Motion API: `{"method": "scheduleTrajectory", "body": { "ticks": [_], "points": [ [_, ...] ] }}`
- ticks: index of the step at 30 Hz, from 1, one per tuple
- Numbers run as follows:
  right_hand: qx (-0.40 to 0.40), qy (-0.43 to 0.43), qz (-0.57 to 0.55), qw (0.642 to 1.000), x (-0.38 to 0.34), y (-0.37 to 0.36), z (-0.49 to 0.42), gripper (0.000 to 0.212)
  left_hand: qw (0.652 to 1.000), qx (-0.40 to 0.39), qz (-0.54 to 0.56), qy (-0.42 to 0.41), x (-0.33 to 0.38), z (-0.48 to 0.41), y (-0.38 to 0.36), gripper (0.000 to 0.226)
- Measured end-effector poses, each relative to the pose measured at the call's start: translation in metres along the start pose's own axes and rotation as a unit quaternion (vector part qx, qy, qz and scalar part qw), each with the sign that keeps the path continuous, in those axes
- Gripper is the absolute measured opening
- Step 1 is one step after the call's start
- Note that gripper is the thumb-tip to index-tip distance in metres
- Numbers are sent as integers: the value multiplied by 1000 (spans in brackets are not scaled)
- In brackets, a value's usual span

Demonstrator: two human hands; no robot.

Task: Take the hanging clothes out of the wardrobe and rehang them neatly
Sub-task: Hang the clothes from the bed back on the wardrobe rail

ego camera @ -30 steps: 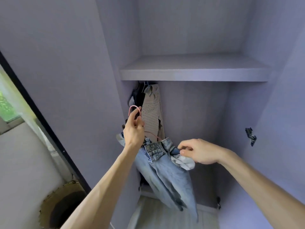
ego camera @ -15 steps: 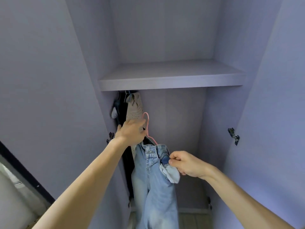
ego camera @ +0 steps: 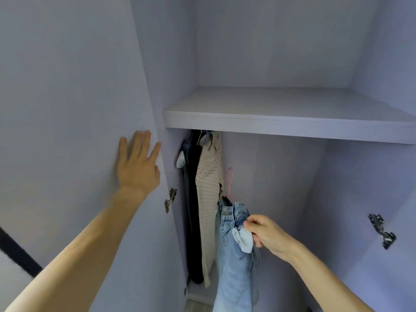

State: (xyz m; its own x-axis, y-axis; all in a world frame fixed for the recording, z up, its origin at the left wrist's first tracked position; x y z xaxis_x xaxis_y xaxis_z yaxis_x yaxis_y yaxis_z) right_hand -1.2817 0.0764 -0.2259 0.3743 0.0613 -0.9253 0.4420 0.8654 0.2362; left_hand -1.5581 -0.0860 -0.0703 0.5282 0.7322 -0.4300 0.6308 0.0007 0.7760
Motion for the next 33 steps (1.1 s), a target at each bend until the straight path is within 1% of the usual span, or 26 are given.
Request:
{"method": "scheduleTrajectory", "body": {
  "ticks": [3, 4, 9, 12, 14, 18, 22, 25, 28, 31, 33],
  "points": [
    [17, 4, -33, 999, -12, 14, -39, 18, 995, 8, -104, -1, -6, -16, -14, 72],
    [27, 7, -41, 999, -17, 19, -52, 17, 993, 13, -116, -3, -3, -19, -18, 71],
    [113, 45, -33, 992, -43, 45, -112, 18, 995, 51, -90, -7, 7, -28, -29, 69],
    [164, 88, 29, 982, -61, 55, -145, 15, 993, 90, -70, -11, 7, -31, -32, 63],
    [193, 119, 73, 971, -76, 54, -162, 12, 992, 100, -74, -13, 8, -32, -33, 63],
    [225, 182, 92, 953, -99, 44, -188, 12, 990, 96, -107, -8, 9, -33, -36, 64],
    [250, 199, 108, 942, -111, 49, -226, 13, 987, 102, -122, -5, 10, -34, -36, 64],
    [249, 184, 134, 941, -115, 57, -256, 13, 985, 117, -128, -3, 11, -34, -35, 64],
    [230, 154, 154, 949, -100, 50, -281, 12, 984, 120, -134, -1, 12, -35, -35, 64],
    [202, 121, 164, 958, -70, 37, -297, 22, 983, 120, -138, 3, 11, -34, -36, 64],
    [197, 119, 159, 960, -59, 35, -303, 25, 982, 123, -140, 4, 12, -34, -36, 64]
  ]
}}
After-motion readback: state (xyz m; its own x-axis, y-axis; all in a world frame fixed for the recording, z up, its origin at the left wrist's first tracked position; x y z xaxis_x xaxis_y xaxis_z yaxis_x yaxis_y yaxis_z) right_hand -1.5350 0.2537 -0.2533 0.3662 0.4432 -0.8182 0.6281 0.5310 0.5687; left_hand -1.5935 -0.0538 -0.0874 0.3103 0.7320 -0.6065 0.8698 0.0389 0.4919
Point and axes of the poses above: each hand's wrist, its own z-axis away from the middle knuckle, its own y-axis out of the back of the hand, x = y × z, the point moved 7 cm from there along -z, towards the middle knuckle, and after that the axes turned 3 degrees about -x, right-handed, at the moved point
